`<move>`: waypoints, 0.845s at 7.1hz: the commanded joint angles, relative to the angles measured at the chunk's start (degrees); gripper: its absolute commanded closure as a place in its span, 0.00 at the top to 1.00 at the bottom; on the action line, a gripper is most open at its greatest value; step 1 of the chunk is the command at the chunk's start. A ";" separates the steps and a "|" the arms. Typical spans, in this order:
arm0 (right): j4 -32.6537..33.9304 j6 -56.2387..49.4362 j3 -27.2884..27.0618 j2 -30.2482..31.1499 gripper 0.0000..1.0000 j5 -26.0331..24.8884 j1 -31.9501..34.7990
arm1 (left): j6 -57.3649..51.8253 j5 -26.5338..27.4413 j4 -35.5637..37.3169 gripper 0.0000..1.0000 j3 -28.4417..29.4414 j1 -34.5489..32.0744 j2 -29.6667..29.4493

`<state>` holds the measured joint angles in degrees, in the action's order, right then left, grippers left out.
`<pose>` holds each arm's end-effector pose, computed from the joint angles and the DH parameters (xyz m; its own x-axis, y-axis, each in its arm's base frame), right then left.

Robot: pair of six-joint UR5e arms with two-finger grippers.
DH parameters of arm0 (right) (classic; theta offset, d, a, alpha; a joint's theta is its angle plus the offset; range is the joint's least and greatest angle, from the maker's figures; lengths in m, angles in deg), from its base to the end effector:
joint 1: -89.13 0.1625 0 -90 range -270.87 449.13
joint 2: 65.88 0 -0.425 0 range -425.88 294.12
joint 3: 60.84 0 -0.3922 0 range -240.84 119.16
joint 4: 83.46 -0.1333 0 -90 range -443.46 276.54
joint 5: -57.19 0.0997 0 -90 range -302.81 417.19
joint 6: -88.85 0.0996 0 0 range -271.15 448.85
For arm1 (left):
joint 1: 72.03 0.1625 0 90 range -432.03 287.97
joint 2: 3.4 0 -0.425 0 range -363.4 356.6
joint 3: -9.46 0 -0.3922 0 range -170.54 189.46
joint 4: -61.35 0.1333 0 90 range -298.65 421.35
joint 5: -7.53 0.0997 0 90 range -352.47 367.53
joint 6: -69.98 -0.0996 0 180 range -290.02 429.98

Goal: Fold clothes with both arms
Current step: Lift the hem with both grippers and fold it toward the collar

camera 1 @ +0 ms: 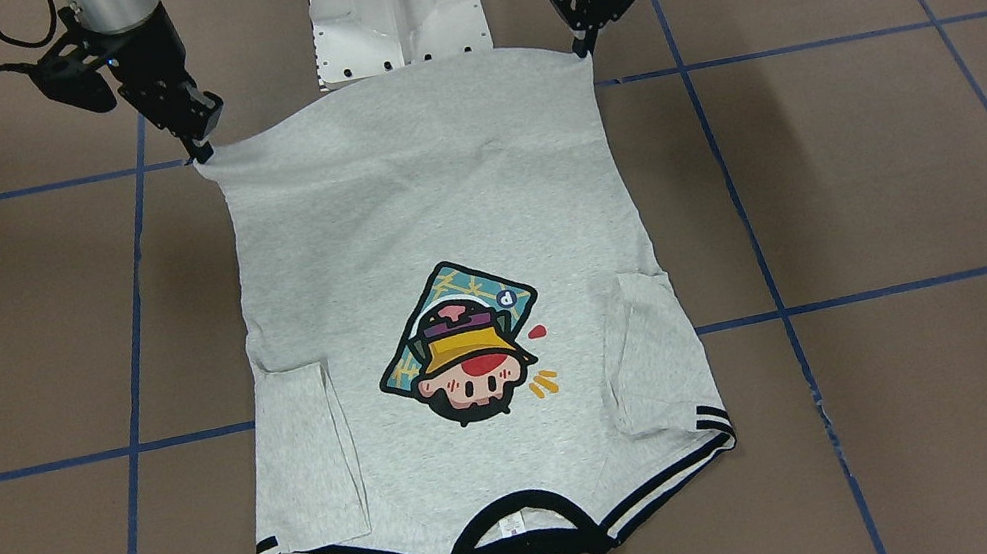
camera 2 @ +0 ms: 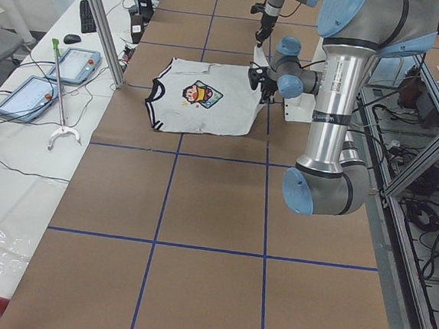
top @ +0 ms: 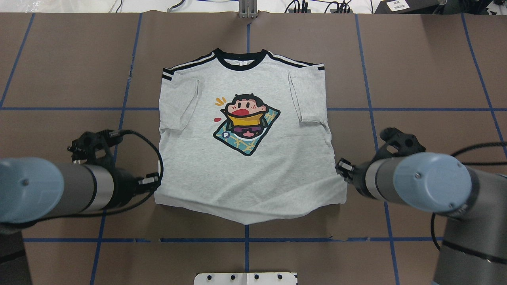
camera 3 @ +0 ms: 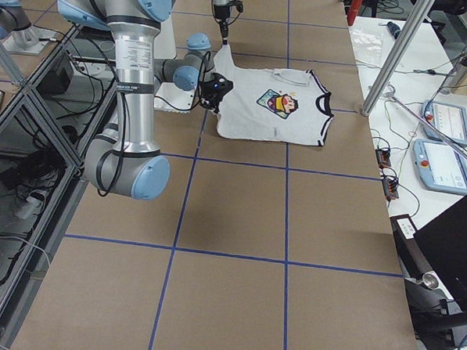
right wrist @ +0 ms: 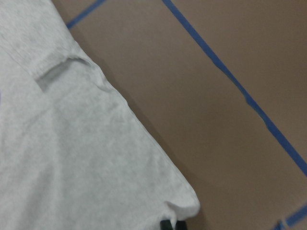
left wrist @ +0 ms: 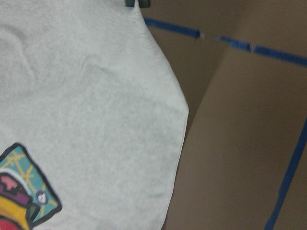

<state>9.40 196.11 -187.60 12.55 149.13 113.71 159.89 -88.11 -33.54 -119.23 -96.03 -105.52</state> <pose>-0.3887 -0.3207 0.2846 0.4922 0.5512 0.6737 -0.5653 0.7910 -0.2342 0.3838 -0.3061 0.2475 0.5153 -0.2277 -0.8262 0.3298 0.9425 -0.0541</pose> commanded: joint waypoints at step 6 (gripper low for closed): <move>-3.88 -17.79 37.94 -26.02 0.00 1.49 19.27 | -10.36 0.37 -12.07 0.00 27.24 -16.69 -12.90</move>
<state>7.97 178.97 -156.28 -9.74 150.68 131.59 149.76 -87.85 -44.62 -95.73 -111.72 -115.92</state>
